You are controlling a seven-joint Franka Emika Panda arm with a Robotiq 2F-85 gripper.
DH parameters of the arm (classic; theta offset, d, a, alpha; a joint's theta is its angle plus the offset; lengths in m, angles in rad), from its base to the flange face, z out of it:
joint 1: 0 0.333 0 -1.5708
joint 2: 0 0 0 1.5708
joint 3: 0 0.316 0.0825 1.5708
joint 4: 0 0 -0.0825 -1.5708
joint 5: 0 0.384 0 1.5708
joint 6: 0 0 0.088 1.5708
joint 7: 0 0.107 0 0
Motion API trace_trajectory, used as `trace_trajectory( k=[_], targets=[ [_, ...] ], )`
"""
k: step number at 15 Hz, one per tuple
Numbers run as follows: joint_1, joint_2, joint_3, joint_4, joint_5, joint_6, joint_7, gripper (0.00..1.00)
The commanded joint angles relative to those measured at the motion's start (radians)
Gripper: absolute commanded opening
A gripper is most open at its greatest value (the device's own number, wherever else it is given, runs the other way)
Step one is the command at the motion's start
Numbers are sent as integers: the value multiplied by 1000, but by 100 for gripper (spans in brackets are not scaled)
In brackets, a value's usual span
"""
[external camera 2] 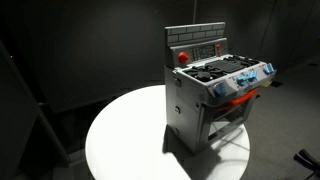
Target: Press the top right button on the stove
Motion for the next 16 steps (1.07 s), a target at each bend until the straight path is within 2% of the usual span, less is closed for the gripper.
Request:
trace_trajectory(
  k=[1, 4, 9, 16],
  targets=[
    [-18, -2, 14, 3, 9, -7, -9, 100],
    [-18, -2, 14, 3, 9, -7, -9, 100],
    [-60, -1, 10, 40, -22, -4, 8, 100],
    [-171, 32, 10, 130, -118, 5, 46, 100]
  ],
)
